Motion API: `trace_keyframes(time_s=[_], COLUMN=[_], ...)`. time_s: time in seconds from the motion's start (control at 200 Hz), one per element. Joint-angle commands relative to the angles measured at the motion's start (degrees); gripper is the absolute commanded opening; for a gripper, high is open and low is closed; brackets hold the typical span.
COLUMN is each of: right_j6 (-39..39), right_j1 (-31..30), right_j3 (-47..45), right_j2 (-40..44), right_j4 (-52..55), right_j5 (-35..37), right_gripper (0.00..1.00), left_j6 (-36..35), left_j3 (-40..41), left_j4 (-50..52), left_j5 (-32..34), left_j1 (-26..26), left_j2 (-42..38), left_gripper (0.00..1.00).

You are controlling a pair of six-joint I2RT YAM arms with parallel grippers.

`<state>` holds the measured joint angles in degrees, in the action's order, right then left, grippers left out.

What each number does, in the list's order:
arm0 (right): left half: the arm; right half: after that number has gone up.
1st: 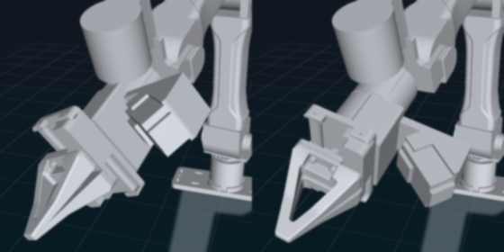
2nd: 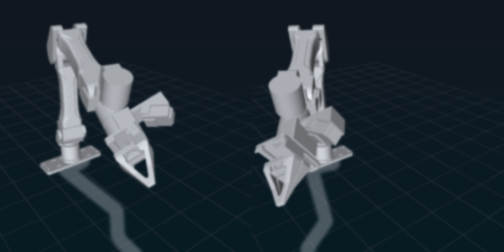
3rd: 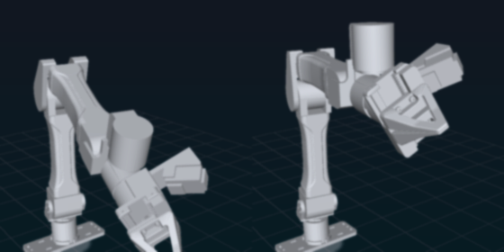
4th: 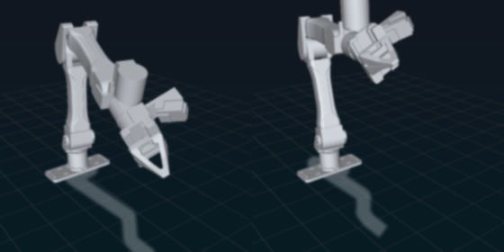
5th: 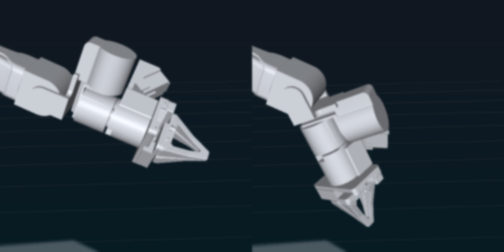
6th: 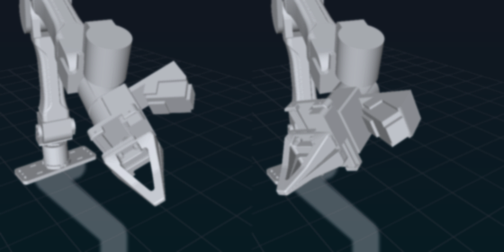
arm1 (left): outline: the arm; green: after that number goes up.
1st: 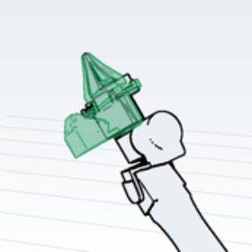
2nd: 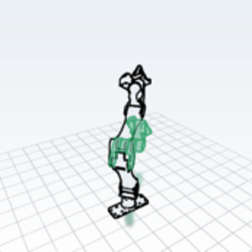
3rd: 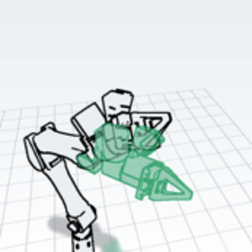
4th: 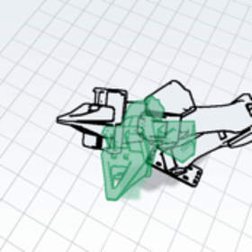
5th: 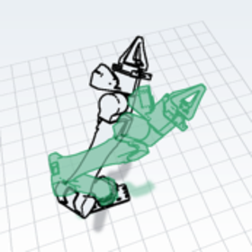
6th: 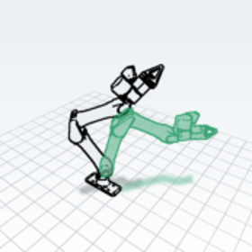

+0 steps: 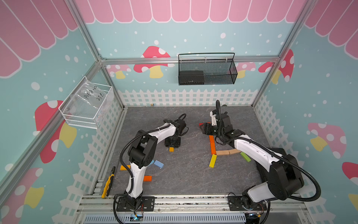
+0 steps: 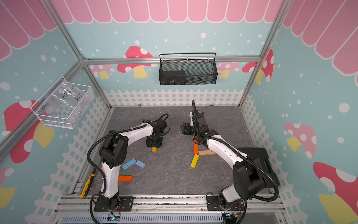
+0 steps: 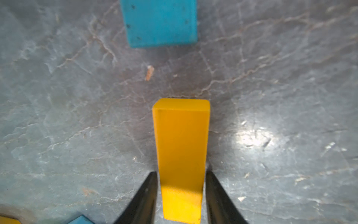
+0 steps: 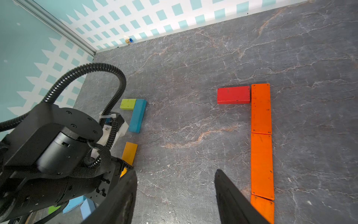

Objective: Assemble a giraffe with building blocks
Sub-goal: Assemble the building block at the center of the board.

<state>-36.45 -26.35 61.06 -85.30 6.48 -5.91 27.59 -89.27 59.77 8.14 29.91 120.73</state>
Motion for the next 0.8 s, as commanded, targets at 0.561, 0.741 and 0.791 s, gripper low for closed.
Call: trace_keyframes(time_s=[0.561,0.741,0.791], right_j6=[1.06,1.21,1.23], right_j1=[-0.01,0.02,-0.02], right_j3=[2.75,3.01,3.01], right_j2=[-1.57,-1.88,-2.02], right_j4=[1.15,1.29,1.25], right_j5=[1.14,1.27,1.4], right_gripper=[0.65,0.65,0.65], left_j6=[-1.2,-1.27,-1.32], left_j3=[-2.84,-3.76,-3.94], left_j4=[0.44,0.39,0.42], left_j5=[-0.58,-1.14,-1.29], left_j1=[-2.2,-2.23,-2.23], left_j2=[3.41,3.92,4.07], left_gripper=[0.3,0.3,0.3])
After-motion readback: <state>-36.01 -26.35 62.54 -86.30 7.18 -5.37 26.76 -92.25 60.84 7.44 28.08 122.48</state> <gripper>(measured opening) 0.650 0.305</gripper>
